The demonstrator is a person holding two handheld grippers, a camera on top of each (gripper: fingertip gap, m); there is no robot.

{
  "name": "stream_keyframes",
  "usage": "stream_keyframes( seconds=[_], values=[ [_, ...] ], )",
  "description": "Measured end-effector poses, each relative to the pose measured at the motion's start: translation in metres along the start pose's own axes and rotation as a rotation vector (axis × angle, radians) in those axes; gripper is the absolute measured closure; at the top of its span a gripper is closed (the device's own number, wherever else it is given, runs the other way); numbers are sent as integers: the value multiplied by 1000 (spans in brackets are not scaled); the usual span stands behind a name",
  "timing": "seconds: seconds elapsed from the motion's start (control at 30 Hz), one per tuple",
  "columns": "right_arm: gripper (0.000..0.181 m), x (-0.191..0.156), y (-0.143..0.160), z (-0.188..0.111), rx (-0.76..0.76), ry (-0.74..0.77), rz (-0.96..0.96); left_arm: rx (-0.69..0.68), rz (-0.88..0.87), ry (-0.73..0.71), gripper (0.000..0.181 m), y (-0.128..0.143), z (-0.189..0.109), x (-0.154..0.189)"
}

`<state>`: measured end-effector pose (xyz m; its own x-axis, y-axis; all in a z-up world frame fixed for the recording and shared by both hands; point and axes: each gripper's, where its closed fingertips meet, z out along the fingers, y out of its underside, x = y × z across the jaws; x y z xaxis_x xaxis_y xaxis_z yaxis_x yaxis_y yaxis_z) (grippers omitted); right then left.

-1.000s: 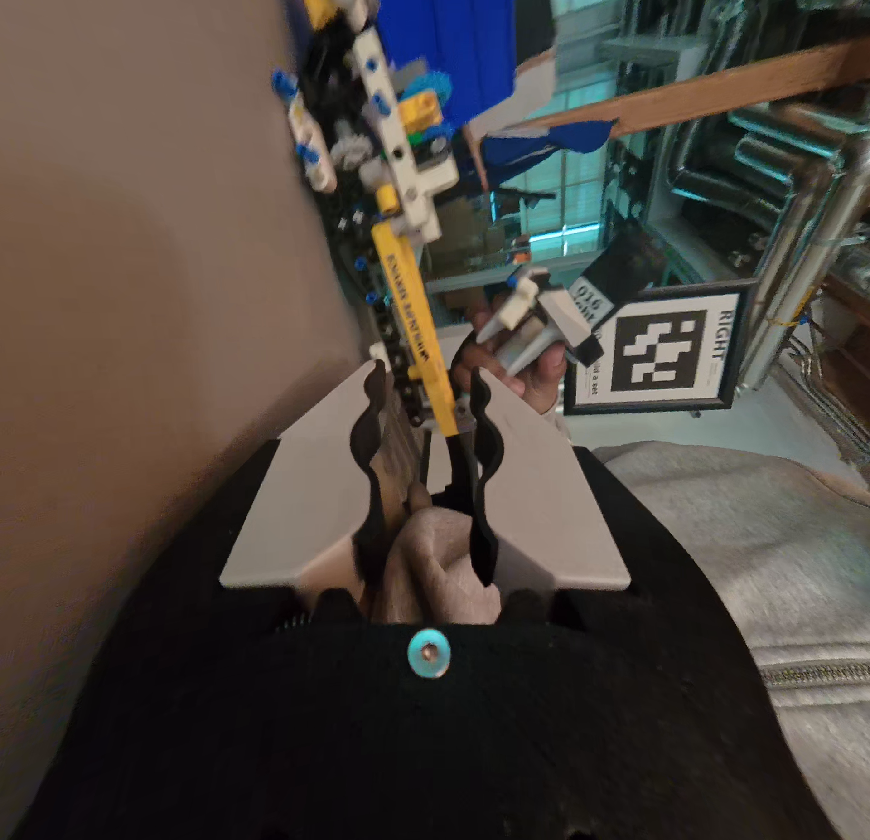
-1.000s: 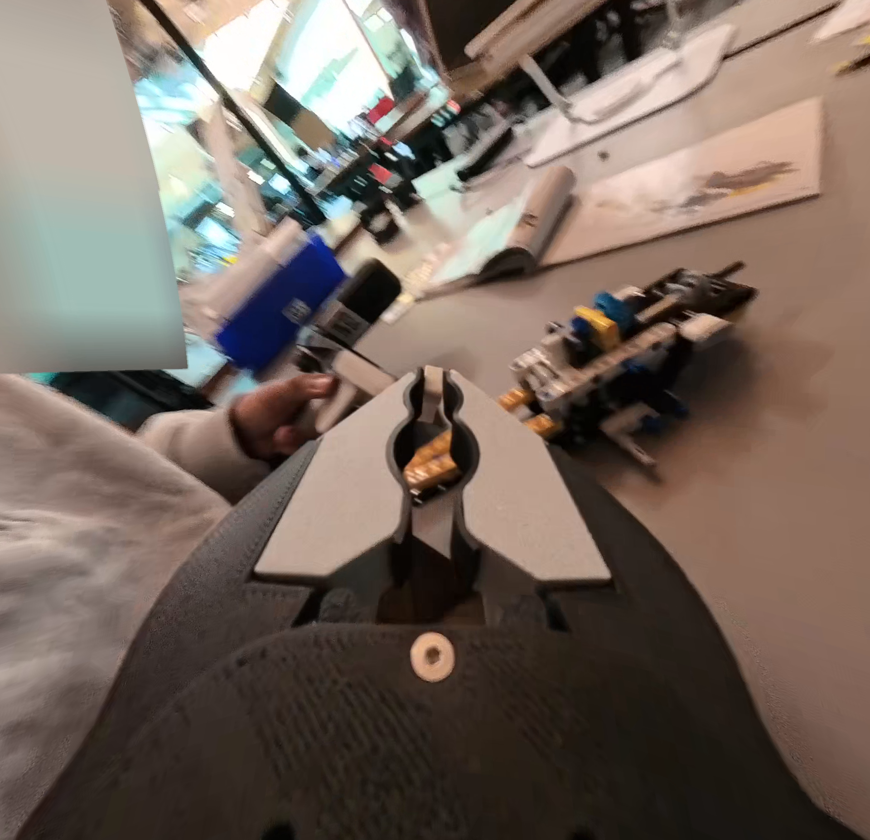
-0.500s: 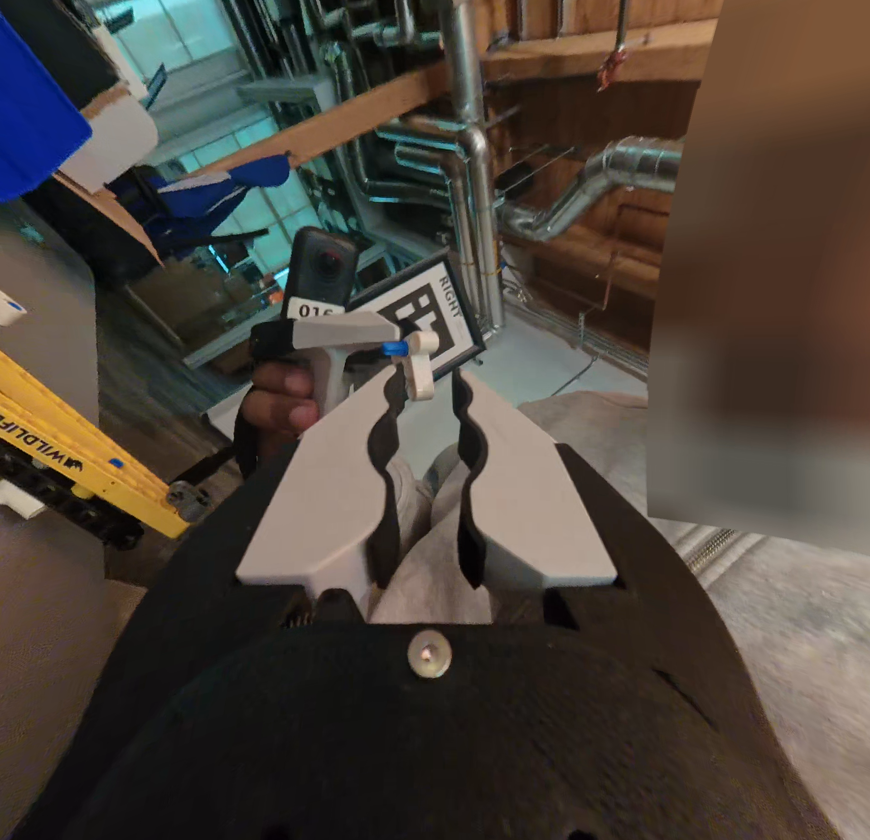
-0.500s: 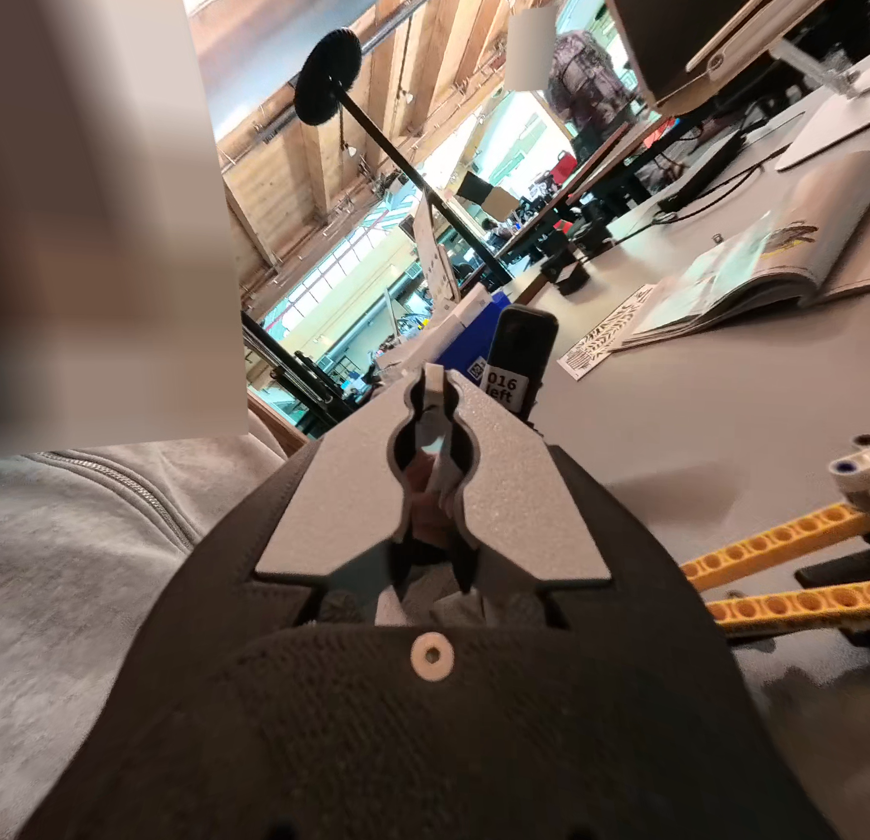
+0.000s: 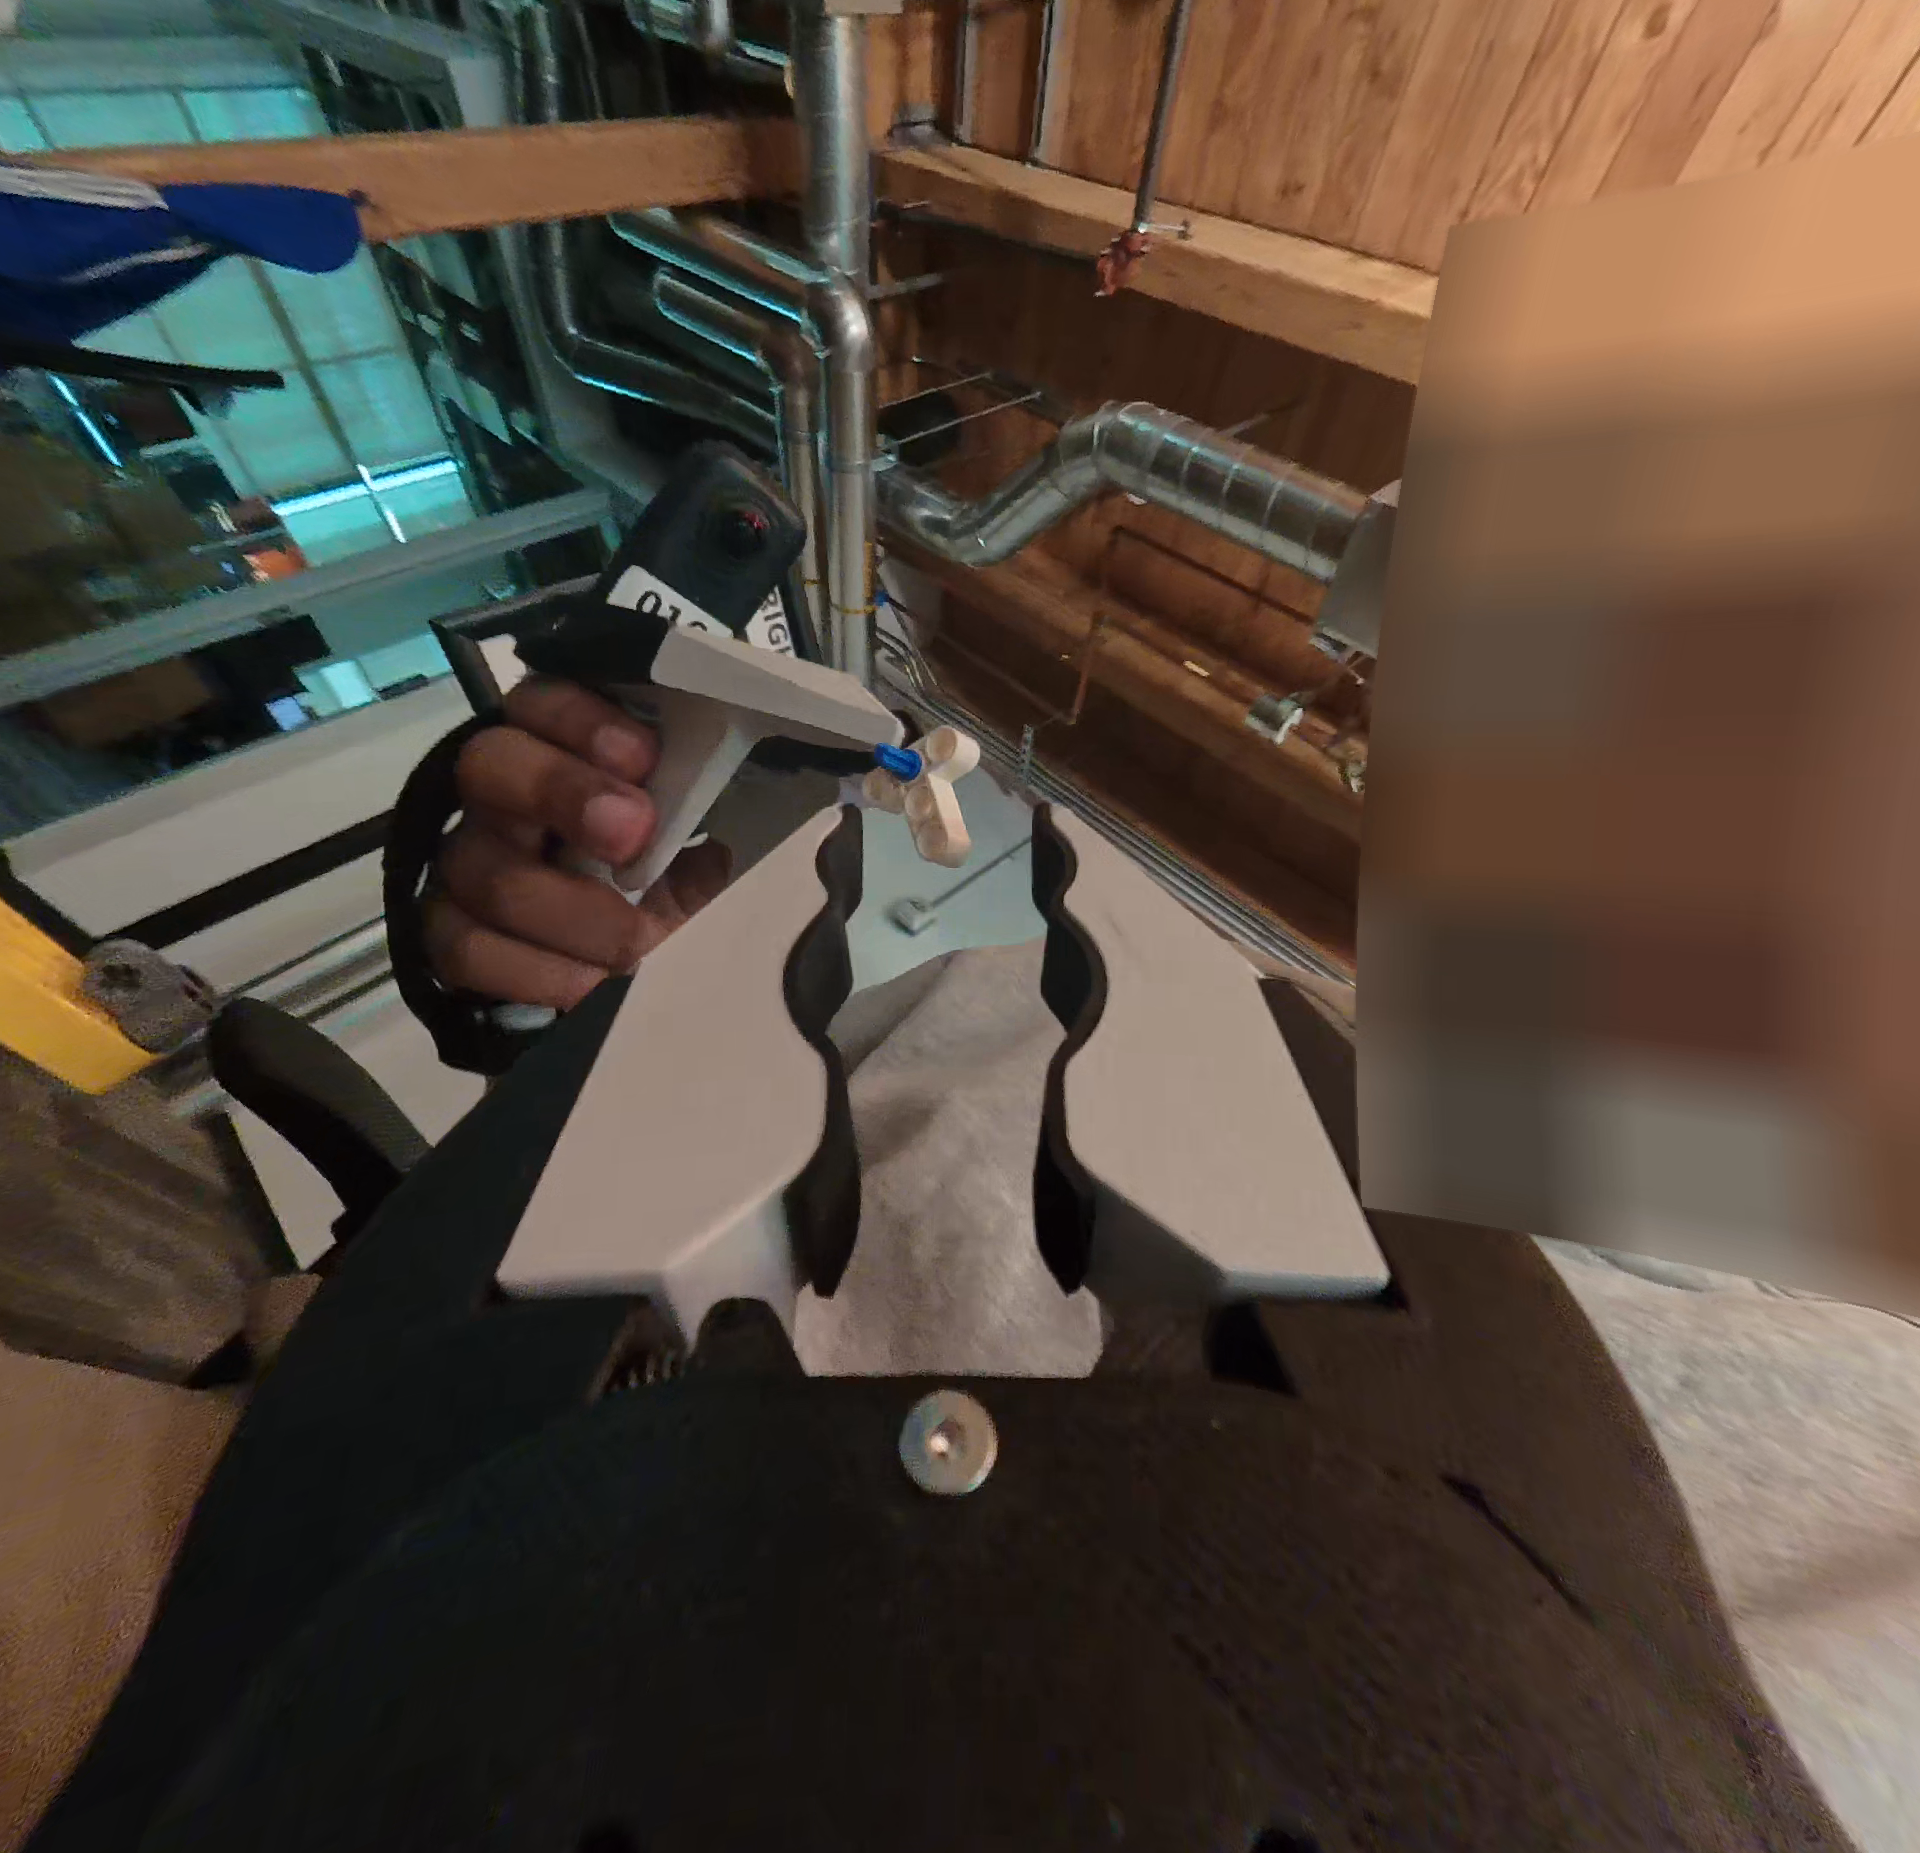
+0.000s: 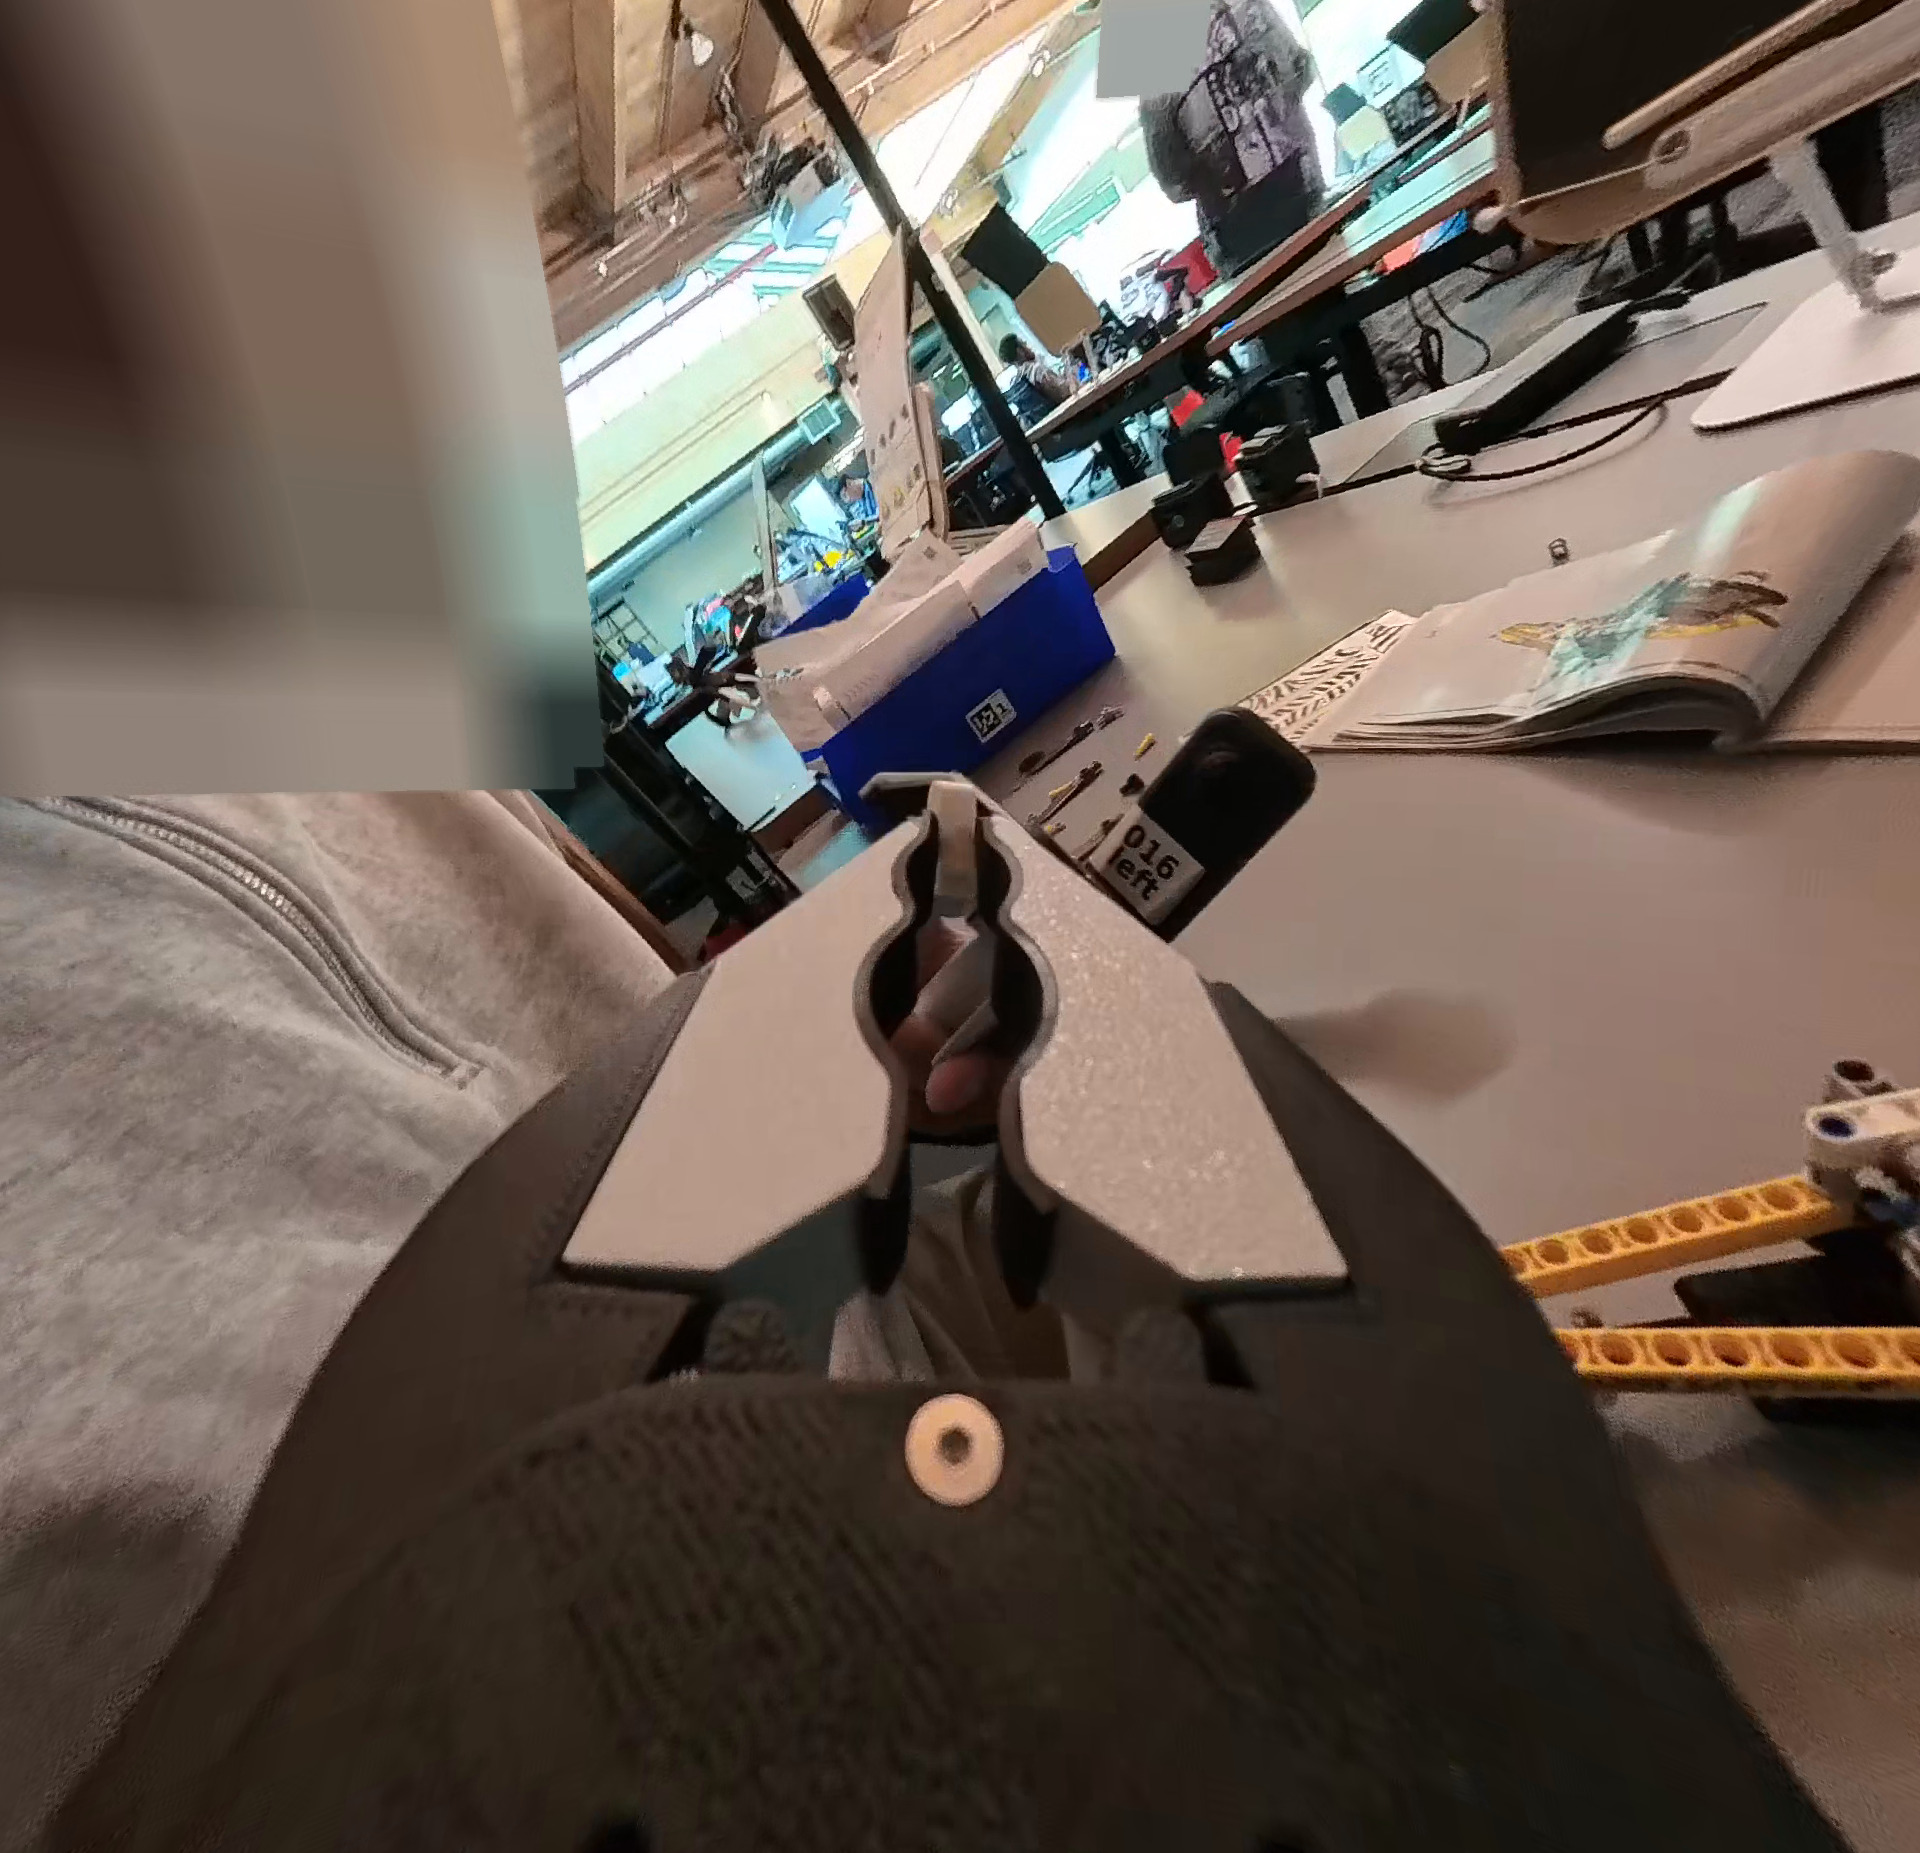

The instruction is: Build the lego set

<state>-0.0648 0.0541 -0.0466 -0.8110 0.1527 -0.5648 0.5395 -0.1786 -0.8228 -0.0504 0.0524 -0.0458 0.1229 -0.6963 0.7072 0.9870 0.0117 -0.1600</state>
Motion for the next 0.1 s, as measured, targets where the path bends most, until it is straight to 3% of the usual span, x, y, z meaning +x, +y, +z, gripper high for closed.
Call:
stream_keyframes(
  seconds=[0.03, 0.1],
  values=[
    [176, -2, 0, 0, -14, -10, -15, -8, -11, 0, 149, 2, 1, -1],
    [176, -5, 0, 1, -44, -25, -37, -16, -14, -11, 154, 4, 2, -4]
  ],
)
